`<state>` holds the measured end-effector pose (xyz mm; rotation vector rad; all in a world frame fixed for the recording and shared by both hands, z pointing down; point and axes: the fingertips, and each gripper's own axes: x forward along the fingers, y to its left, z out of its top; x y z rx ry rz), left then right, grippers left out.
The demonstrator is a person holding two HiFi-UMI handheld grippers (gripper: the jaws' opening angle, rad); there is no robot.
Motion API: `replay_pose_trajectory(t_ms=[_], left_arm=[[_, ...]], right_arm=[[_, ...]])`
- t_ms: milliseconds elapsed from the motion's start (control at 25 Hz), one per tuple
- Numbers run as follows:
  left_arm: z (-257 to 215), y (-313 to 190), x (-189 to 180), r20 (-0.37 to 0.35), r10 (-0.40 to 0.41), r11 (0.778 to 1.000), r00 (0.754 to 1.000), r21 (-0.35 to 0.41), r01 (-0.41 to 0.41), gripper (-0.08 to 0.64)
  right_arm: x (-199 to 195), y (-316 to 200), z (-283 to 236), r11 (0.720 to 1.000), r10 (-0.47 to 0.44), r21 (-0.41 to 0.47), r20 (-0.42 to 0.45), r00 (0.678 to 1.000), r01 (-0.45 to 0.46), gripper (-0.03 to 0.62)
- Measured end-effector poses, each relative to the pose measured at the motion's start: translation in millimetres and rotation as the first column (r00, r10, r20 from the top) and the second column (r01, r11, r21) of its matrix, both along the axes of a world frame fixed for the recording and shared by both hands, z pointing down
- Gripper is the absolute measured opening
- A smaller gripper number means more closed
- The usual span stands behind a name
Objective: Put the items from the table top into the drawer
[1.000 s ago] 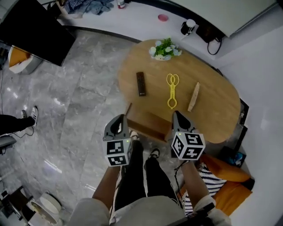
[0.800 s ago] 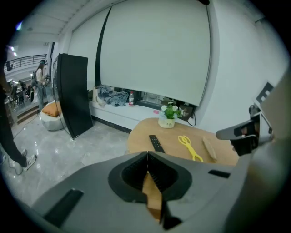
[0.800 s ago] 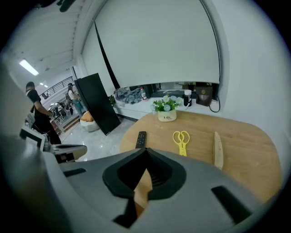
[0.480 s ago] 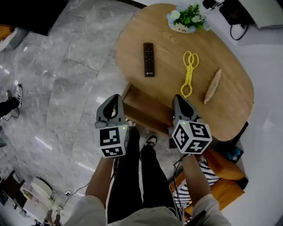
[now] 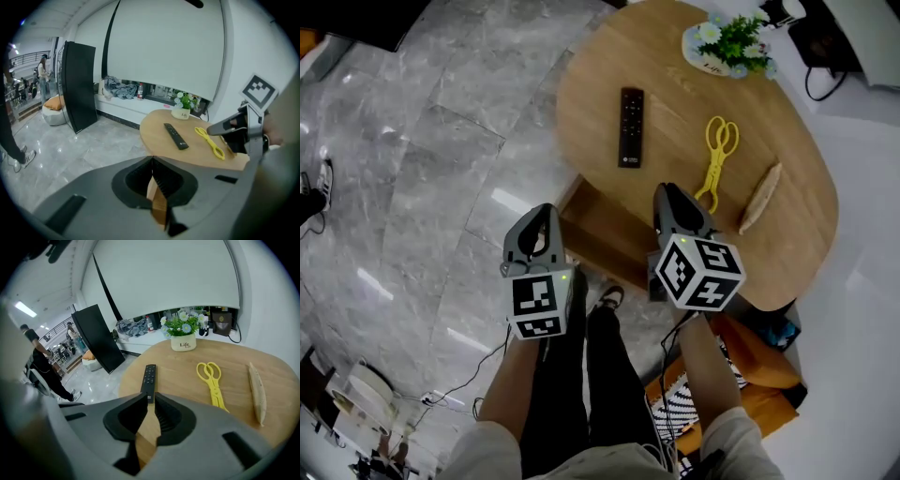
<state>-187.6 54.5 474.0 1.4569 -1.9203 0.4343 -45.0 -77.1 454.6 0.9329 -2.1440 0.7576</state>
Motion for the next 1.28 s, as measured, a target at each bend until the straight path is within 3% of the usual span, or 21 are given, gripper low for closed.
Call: replay_pose_trajectory(t_ms=[640, 800, 1000, 1280], left_arm=[[31, 15, -57, -0.034, -0.064, 0.997, 0.997, -0.041, 0.062, 0.009], [35, 12, -65, -0.068, -0.073, 0.997, 0.995, -0.044, 0.071, 0.009], [40, 11, -77, -0.056, -0.074, 0.997, 0.996, -0.042, 0.072, 0.009], [44, 11, -83, -0.044, -0.067, 0.997, 0.997, -0.041, 0.065, 0.009]], right_arm=[[-66, -30, 58, 0.997, -0.062, -0.041, -0.100, 0.993, 0.058, 0.193], [-74, -38, 77, 0.996, -0.077, -0.050, -0.151, 0.985, 0.071, 0.260], [-84, -50, 92, 0.995, -0.074, -0.072, -0.177, 0.981, 0.062, 0.287], [-86, -49, 98, 0.994, -0.109, -0.060, -0.282, 0.953, 0.096, 0.287]])
